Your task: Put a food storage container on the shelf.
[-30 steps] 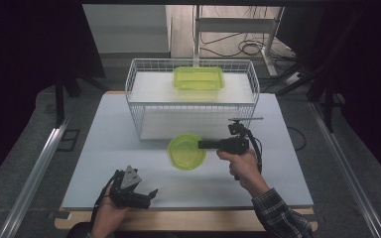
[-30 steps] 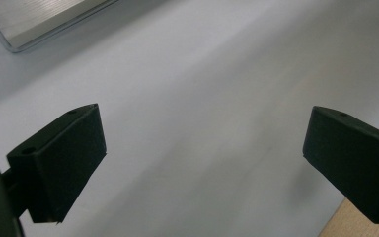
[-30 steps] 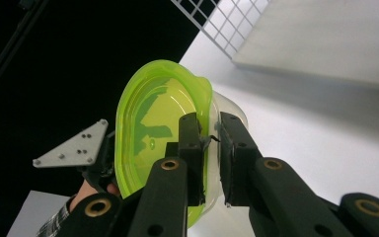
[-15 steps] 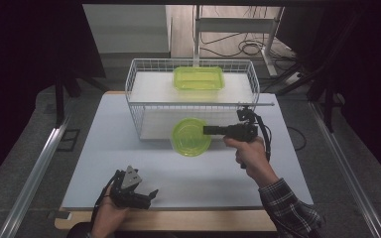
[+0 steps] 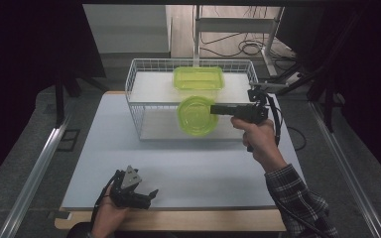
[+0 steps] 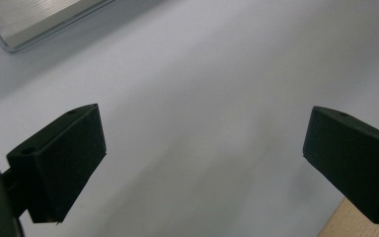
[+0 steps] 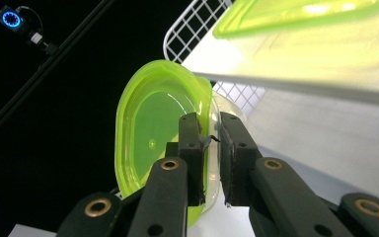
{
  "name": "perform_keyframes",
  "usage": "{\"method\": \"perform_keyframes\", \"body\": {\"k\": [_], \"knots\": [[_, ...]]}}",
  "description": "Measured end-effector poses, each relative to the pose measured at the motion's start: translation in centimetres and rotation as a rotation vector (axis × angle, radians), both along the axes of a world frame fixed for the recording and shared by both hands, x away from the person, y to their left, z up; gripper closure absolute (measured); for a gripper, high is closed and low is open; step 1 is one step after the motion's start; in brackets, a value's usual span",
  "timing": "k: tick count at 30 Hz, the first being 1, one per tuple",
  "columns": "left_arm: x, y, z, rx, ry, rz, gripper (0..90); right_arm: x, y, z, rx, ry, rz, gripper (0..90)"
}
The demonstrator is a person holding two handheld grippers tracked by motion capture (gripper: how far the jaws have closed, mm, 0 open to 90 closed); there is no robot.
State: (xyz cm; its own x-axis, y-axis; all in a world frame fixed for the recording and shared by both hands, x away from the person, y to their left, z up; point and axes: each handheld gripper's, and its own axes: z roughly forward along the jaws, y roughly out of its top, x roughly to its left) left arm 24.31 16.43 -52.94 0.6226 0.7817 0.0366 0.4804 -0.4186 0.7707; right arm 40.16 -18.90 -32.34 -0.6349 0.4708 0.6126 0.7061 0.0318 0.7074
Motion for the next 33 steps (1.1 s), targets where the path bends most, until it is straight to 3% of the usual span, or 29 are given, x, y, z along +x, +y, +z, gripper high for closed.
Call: {"method": "perform_keyframes", "body": {"k": [16,33], "knots": [[0.0,0.1,0.1,-0.008,-0.003,0.001,2.5,1.9,0.1,3.5,-0.01,-0.053,-0.049,80.9],[0.0,0.0,0.1,-0.004,-0.007,-0.003,2.5,4.7,0.6,6.3,-0.032,-0.099,-0.145,80.9]]}}
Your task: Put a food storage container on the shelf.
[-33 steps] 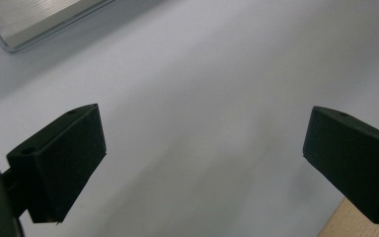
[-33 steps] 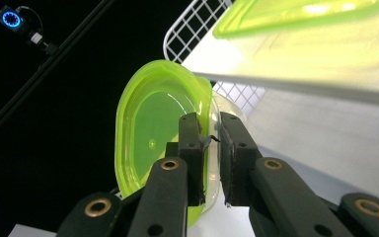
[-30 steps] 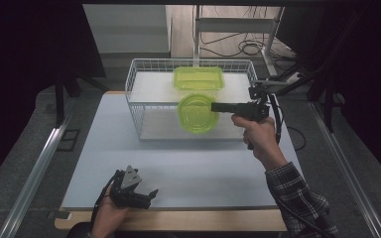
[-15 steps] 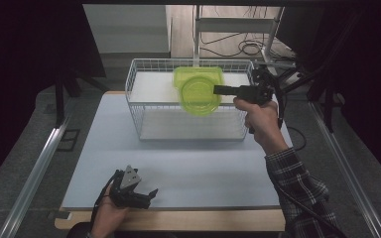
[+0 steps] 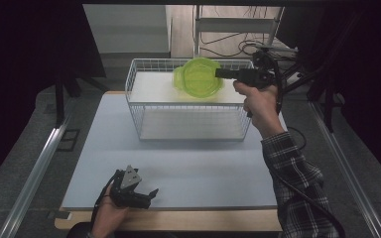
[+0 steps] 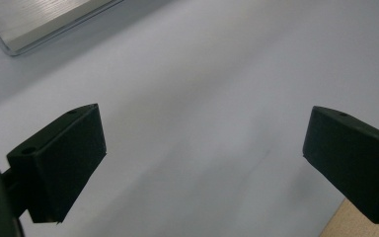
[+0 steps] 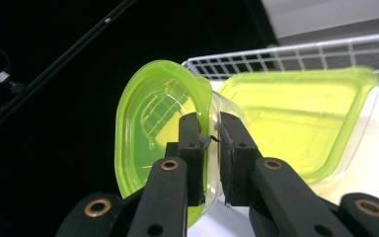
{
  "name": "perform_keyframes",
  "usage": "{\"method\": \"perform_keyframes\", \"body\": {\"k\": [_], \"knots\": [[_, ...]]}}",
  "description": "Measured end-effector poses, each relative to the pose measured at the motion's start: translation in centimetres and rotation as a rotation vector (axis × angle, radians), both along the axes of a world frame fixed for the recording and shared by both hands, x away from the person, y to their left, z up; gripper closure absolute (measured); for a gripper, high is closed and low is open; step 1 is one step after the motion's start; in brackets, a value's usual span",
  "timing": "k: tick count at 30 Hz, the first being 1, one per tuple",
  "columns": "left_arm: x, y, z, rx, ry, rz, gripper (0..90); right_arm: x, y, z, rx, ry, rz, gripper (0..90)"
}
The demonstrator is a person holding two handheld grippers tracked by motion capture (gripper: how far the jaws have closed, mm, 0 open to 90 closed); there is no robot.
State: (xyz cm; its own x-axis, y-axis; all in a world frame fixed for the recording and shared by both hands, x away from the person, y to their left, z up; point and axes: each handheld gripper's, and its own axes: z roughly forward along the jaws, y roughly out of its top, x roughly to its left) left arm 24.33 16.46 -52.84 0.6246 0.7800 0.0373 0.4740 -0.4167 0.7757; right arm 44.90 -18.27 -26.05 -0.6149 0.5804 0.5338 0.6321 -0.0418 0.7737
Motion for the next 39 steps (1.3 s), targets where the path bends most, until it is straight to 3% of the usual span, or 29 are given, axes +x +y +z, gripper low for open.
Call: {"method": "perform_keyframes", "body": {"k": [11,24,32,39], "knots": [[0.0,0.0,0.0,-0.001,0.002,-0.003,2.5,2.1,0.7,0.6,-0.024,-0.001,-0.069,80.8],[0.0,0.0,-0.1,0.006,0.006,-0.009,2.6,3.7,1.7,-0.3,-0.042,0.028,-0.107,80.3],[0.0,-0.1,-0.1,0.013,0.009,-0.011,2.5,3.6,2.6,0.1,-0.133,-0.002,-0.167,76.9],[0.0,-0.1,-0.2,0.015,0.013,-0.015,2.6,3.9,2.9,-0.1,-0.139,0.0,-0.196,75.9]]}}
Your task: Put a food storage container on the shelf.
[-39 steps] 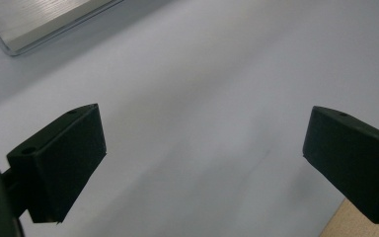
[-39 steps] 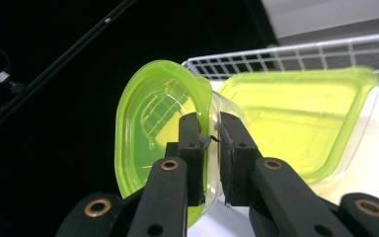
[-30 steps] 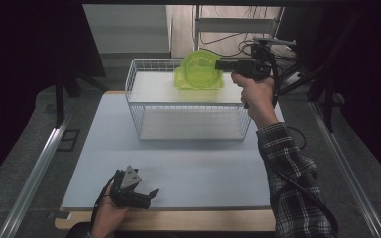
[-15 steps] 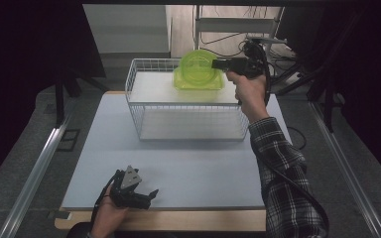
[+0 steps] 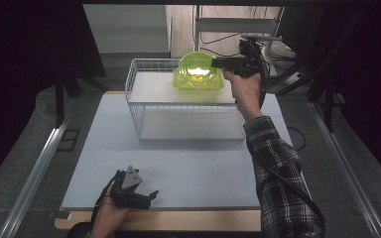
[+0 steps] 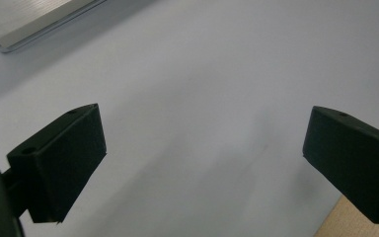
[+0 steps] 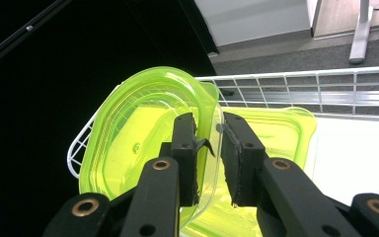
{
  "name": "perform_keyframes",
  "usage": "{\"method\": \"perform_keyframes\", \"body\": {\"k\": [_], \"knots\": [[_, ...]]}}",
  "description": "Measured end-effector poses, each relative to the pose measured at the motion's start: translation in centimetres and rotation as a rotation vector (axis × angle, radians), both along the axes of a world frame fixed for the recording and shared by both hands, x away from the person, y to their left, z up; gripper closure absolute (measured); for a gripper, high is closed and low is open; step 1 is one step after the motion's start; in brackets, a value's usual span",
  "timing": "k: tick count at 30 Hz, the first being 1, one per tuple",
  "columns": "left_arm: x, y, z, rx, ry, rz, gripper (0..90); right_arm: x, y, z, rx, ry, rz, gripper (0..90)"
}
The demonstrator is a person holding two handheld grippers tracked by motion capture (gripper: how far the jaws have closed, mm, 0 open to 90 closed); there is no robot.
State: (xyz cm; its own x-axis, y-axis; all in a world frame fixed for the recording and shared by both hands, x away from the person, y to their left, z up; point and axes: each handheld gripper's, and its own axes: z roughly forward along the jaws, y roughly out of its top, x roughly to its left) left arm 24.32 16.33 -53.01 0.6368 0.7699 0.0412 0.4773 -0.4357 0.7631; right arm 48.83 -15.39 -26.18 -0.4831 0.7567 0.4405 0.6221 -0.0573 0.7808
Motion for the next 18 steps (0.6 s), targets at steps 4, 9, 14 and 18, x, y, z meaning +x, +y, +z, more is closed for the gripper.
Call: {"method": "perform_keyframes", "body": {"k": [4,9,14,18], "knots": [[0.01,-0.05,-0.04,0.001,0.0,0.0,2.6,0.16,0.16,0.04,-0.013,-0.003,-0.014,73.4],[0.01,-0.05,-0.06,0.003,0.002,-0.002,2.6,0.35,0.03,-0.21,-0.005,0.0,-0.026,69.9],[0.01,-0.1,-0.07,0.005,0.004,-0.005,2.6,0.4,-0.26,-0.34,0.026,-0.001,-0.019,64.6],[0.0,-0.1,-0.07,0.006,0.004,-0.005,2.6,0.29,-0.31,-0.25,0.028,-0.007,-0.008,57.7]]}}
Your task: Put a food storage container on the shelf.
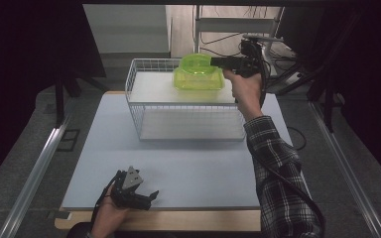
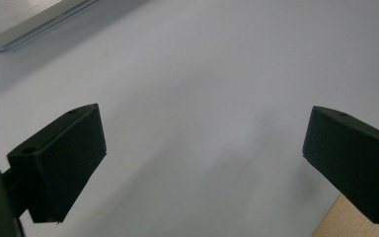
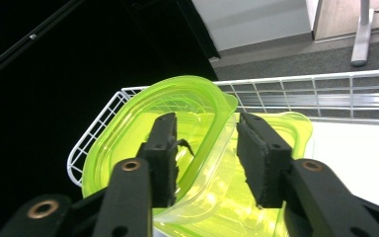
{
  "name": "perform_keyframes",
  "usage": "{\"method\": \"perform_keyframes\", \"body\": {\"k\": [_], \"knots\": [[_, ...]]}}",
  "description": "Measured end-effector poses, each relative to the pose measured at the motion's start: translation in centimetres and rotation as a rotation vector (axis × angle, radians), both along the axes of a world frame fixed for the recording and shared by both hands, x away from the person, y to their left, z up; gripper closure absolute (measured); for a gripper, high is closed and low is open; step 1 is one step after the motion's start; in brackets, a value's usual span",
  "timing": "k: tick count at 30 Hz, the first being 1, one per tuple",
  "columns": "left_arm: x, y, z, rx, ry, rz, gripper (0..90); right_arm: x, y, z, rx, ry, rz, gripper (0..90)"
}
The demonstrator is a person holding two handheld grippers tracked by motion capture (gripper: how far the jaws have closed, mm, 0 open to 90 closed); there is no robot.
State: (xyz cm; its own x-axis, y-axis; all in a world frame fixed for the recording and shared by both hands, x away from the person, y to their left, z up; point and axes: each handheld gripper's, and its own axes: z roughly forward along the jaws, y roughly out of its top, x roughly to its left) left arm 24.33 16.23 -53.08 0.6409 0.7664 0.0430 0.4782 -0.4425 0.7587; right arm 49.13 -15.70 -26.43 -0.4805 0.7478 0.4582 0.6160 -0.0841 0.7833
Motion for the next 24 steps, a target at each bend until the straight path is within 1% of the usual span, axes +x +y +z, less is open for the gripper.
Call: {"method": "perform_keyframes", "body": {"k": [5,8,12,15,18,24], "knots": [[0.0,0.0,0.0,-0.001,0.001,0.0,2.6,-0.2,-0.1,0.0,-0.003,-0.006,0.016,50.8],[0.0,0.0,0.0,-0.008,0.002,0.001,2.6,-0.4,-0.3,0.0,-0.006,-0.01,0.036,47.3],[0.0,0.2,0.1,-0.019,0.003,0.003,3.0,-0.6,-0.4,-0.1,-0.021,-0.012,0.059,43.6],[0.0,0.1,0.1,-0.018,0.004,0.002,3.0,-0.8,-0.4,-0.1,-0.034,-0.022,0.069,40.9],[0.1,0.1,0.1,-0.017,0.004,0.001,3.0,-1.0,-0.4,-0.1,-0.035,-0.026,0.084,38.4],[0.1,0.1,0.0,-0.018,0.005,0.002,3.0,-1.6,-0.5,-0.1,-0.066,-0.046,0.114,33.3]]}}
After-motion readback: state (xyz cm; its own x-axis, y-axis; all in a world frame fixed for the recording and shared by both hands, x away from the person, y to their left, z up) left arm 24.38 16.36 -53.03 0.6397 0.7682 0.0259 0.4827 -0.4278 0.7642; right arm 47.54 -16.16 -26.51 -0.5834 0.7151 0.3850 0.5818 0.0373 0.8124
